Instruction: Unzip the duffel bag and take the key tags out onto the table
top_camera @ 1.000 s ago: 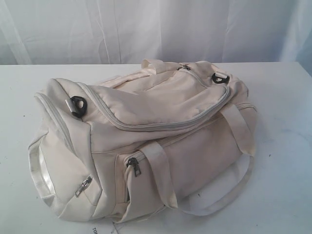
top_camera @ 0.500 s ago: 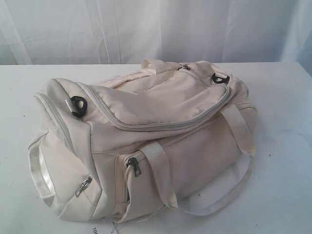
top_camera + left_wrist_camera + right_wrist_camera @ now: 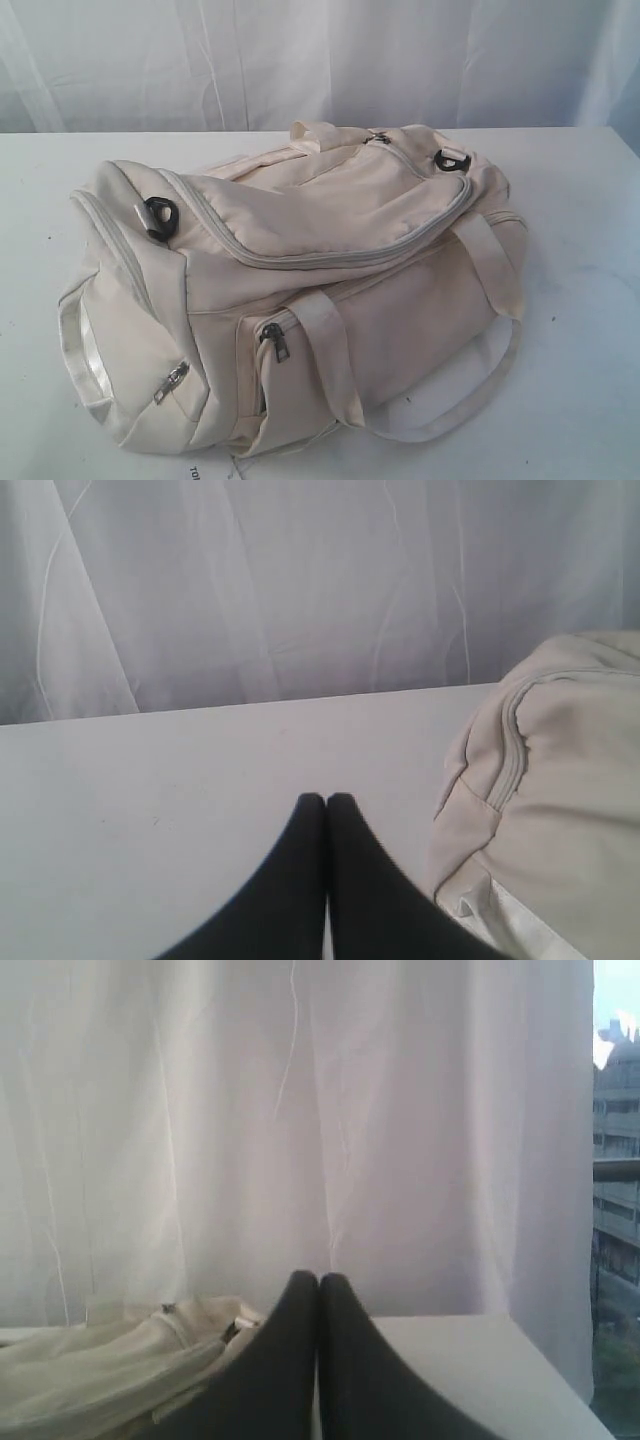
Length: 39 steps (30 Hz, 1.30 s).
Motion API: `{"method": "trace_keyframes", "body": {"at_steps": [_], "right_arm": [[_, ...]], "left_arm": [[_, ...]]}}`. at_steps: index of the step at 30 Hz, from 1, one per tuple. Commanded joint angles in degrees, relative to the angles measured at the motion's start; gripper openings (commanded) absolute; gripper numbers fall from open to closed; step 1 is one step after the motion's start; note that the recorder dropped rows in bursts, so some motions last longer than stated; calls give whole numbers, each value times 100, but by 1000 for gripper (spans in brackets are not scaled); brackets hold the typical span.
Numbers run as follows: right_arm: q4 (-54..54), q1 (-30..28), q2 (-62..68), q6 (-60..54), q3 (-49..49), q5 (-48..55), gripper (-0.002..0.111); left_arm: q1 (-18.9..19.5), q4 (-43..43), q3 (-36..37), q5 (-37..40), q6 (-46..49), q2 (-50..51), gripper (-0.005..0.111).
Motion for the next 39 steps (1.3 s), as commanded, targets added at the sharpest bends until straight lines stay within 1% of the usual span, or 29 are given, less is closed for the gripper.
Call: {"method": "trace_keyframes", "body": {"at_steps": [1,3,5,8,10,12,14,16,18,21,23,27,29,32,39], "right_arm": [[12,-13,-29,-6,7,-472,0],[12,-13,-29,140,7,-630,0],[12,-13,-29,742,7,-770,0],[12,-13,-29,1605,7,-879,0],[12,-13,-29,1798,7,-879,0],[12,-13,-29,1809,7,-902,0],[12,-13,-29,1833,7,-971,0],[12,-13,-29,2052,7,-971,0],[12,-13,-29,2263,7,-1048,0],[12,-13,-29,2240,-33,-1338,0],[12,-13,-29,2240,-107,-1605,0],[-12,-13,319,2240,-361,-1601,0],[-12,-13,596,2240,-565,-1300,0],[-12,-13,1159,2240,-1056,-494,0],[-12,-13,2640,2240,-2235,390,0]], "left_arm": [[-3,-36,21,-226,-30,-23,0],[-3,-36,21,-578,-30,-23,0],[-3,-36,21,-1027,-48,-23,0],[-3,-36,21,-2136,-93,-23,0],[-3,-36,21,-3072,-232,-23,0],[-3,-36,21,-3748,-245,-23,0],[-3,-36,21,-4036,-245,-23,0],[-3,-36,-65,-3940,-245,-23,0],[-3,-36,-318,-3496,-245,-23,0],[-3,-36,-731,-2852,-197,-23,0],[-3,-36,-936,-2787,-197,187,0],[-3,-36,-1359,-3105,-197,832,0],[-3,-36,-1612,-3218,-197,1225,0],[-3,-36,-2012,-3217,-197,1782,0],[-3,-36,-2869,-3171,-276,3042,0]]}}
